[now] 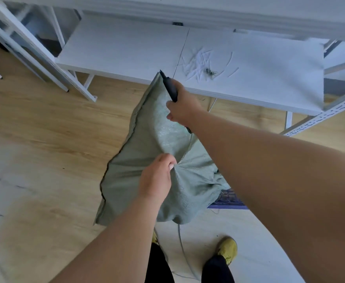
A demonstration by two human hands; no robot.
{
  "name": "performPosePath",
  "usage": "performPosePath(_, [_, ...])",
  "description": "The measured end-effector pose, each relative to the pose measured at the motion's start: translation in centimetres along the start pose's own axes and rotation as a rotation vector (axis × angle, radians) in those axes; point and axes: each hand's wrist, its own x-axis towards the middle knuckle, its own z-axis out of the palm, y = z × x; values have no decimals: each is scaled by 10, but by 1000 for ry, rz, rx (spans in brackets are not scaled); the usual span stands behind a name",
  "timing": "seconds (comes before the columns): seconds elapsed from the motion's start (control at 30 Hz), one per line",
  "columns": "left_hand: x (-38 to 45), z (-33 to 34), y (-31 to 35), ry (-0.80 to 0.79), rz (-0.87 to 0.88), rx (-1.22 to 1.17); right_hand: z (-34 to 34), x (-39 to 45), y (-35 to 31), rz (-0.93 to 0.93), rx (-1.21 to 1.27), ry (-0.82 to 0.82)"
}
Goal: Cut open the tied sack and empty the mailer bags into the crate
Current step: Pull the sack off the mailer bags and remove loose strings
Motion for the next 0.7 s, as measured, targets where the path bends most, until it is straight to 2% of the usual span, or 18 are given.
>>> performPosePath(0.13, [-5,-6,-7,-43,31,6,3,6,2,53,-171,-48])
performPosePath(0.27, [-10,-7,-3,-98,78,-1,8,8,8,155,-123,-128])
performPosePath(0.4, [-11,-6,5,-39,77,-74,18,-5,13,197,-17,-299])
performPosePath(0.47, [-11,-4,10,-27,112,-78,29,-15,20,217,-93,-258])
performPosePath(0.57, [-10,-2,13,-31,168,-42,46,-25,36,205,-460,-108])
performPosePath(0.6, [-10,-1,14,-43,176,-32,49,-29,42,213,-509,-59])
performPosePath(0.7, [-11,-2,9,-111,141,-37,42,-38,55,243,-321,37])
